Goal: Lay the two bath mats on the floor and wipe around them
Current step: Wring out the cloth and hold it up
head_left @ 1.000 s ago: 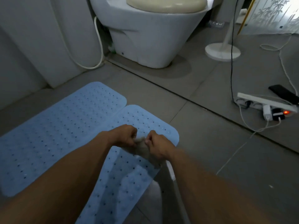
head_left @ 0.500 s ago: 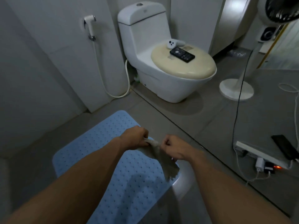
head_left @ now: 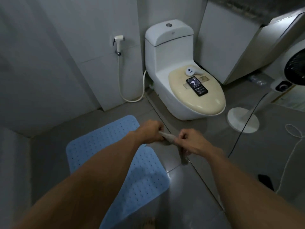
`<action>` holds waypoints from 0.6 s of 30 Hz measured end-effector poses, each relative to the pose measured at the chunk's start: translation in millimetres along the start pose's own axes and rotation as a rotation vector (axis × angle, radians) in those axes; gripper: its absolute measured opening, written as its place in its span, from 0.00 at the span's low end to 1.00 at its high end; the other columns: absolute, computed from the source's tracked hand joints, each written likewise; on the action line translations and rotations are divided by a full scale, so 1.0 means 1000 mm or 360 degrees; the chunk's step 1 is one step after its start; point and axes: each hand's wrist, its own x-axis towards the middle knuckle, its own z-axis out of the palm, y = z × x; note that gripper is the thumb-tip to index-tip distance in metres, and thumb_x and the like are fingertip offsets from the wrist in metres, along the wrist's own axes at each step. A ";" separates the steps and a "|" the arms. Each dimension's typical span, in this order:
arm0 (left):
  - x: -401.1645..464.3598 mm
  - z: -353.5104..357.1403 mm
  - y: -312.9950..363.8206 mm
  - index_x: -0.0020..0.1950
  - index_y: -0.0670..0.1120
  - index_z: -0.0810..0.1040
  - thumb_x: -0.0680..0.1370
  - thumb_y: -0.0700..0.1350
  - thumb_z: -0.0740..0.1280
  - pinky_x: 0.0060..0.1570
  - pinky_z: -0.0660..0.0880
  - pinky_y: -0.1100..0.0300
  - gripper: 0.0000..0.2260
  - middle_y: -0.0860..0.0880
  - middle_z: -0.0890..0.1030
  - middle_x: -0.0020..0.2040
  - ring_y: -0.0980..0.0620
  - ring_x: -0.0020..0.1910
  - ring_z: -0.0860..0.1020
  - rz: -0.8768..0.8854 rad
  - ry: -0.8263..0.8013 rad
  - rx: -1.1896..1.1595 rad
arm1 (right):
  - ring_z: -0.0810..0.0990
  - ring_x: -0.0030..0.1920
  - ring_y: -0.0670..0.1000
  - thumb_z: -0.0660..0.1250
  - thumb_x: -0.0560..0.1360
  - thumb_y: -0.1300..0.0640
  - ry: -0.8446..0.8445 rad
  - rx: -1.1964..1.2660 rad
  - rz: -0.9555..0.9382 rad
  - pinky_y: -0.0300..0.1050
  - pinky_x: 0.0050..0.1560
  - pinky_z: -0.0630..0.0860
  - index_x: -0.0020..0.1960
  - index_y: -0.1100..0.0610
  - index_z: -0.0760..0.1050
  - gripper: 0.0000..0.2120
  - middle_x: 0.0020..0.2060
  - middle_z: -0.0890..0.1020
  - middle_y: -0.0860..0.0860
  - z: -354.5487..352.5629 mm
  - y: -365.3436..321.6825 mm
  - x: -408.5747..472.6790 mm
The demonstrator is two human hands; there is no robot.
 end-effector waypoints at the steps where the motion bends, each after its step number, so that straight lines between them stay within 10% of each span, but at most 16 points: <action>1: 0.003 -0.011 0.004 0.39 0.49 0.74 0.69 0.53 0.74 0.34 0.68 0.58 0.12 0.50 0.78 0.37 0.49 0.36 0.75 -0.0020 -0.0005 -0.0028 | 0.85 0.30 0.50 0.72 0.64 0.44 0.0016 -0.0013 -0.0009 0.44 0.28 0.81 0.38 0.52 0.78 0.12 0.29 0.85 0.49 -0.010 -0.008 0.001; 18: -0.031 -0.177 0.062 0.47 0.46 0.77 0.68 0.51 0.75 0.36 0.67 0.58 0.14 0.49 0.76 0.41 0.50 0.40 0.73 -0.0326 0.0065 -0.0147 | 0.80 0.40 0.46 0.76 0.68 0.51 -0.0091 -0.0543 -0.0468 0.45 0.41 0.74 0.46 0.45 0.73 0.13 0.39 0.81 0.44 -0.135 -0.161 0.000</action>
